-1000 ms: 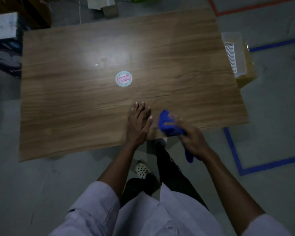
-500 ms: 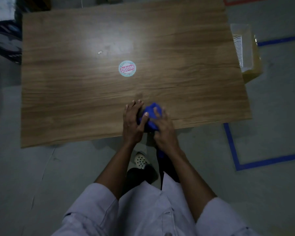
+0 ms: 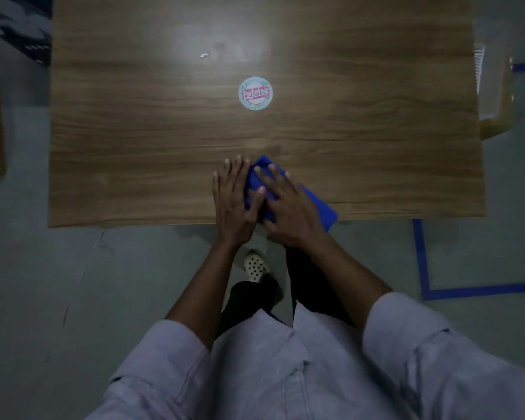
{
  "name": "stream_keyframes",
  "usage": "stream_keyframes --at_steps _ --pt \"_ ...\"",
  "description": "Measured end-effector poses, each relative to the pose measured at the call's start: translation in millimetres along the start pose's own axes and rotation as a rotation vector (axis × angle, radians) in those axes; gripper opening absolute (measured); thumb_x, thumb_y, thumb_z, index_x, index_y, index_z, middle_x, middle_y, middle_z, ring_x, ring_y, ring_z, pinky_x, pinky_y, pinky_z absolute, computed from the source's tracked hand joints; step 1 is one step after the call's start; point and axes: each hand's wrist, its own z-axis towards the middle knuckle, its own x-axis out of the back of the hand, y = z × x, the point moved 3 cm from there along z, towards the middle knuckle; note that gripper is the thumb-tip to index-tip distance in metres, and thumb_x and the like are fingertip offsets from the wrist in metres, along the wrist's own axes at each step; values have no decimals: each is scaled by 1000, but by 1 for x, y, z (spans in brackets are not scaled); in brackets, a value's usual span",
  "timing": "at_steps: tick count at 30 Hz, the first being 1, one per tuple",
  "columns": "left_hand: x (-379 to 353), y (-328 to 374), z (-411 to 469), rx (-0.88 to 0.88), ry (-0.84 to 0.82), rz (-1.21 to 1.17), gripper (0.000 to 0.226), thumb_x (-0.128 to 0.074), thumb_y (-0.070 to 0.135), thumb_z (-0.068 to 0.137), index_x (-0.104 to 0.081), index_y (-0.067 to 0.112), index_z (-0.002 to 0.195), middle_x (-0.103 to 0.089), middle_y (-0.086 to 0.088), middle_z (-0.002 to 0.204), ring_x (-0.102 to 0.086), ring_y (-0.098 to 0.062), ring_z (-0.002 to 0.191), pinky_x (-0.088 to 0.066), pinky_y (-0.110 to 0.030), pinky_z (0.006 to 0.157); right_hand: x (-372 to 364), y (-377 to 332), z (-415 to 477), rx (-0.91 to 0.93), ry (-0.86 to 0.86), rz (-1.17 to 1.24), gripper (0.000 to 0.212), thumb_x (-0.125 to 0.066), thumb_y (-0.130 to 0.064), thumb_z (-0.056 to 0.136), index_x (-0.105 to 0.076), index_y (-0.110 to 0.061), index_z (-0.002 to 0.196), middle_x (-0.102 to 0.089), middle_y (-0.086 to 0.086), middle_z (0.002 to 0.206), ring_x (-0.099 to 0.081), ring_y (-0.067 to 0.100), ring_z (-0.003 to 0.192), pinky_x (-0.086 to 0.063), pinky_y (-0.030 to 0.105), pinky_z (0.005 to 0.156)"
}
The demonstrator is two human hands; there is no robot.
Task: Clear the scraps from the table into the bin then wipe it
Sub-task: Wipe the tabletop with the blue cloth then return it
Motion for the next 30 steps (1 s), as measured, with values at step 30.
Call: stream_keyframes --at_steps 30 --pt "-4 5 63 -35 -42 72 73 -44 49 102 -31 4 157 -28 -10 166 -18 -26 156 -5 -34 127 30 81 51 -77 45 -38 58 -43 -54 104 -32 -41 159 -16 0 172 -7 25 159 -13 49 128"
